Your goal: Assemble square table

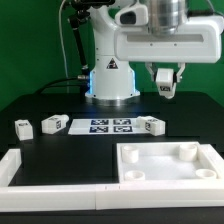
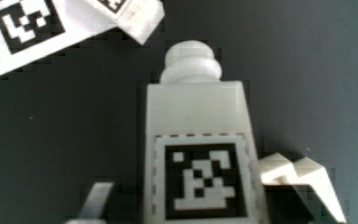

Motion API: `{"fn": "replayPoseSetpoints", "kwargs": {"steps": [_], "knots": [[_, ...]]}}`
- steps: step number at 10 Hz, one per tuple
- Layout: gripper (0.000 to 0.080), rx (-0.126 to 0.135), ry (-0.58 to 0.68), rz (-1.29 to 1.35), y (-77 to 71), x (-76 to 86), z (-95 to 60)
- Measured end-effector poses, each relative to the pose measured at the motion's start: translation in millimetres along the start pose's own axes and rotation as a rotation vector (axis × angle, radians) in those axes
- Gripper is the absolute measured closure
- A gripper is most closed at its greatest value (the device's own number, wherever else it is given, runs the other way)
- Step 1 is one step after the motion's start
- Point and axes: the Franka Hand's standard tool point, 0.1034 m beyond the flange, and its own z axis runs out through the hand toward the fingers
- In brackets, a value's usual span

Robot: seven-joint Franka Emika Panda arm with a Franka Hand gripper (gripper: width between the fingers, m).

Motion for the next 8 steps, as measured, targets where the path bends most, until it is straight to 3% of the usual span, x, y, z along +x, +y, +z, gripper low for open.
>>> {"fn": "replayPoseSetpoints", "kwargs": {"steps": [1,5,6,8], "knots": [[0.0510,0.020,0.080,0.006,-4.0,0.0,3.5],[0.0509,0.049,0.326,-0.016,-12.5,6.9,4.1],[0.0509,0.027,0.371,-0.033,-10.1,19.2,-4.7],[0.0509,0.012,0.482,-0.080,-9.4,50.4,-21.3]]}}
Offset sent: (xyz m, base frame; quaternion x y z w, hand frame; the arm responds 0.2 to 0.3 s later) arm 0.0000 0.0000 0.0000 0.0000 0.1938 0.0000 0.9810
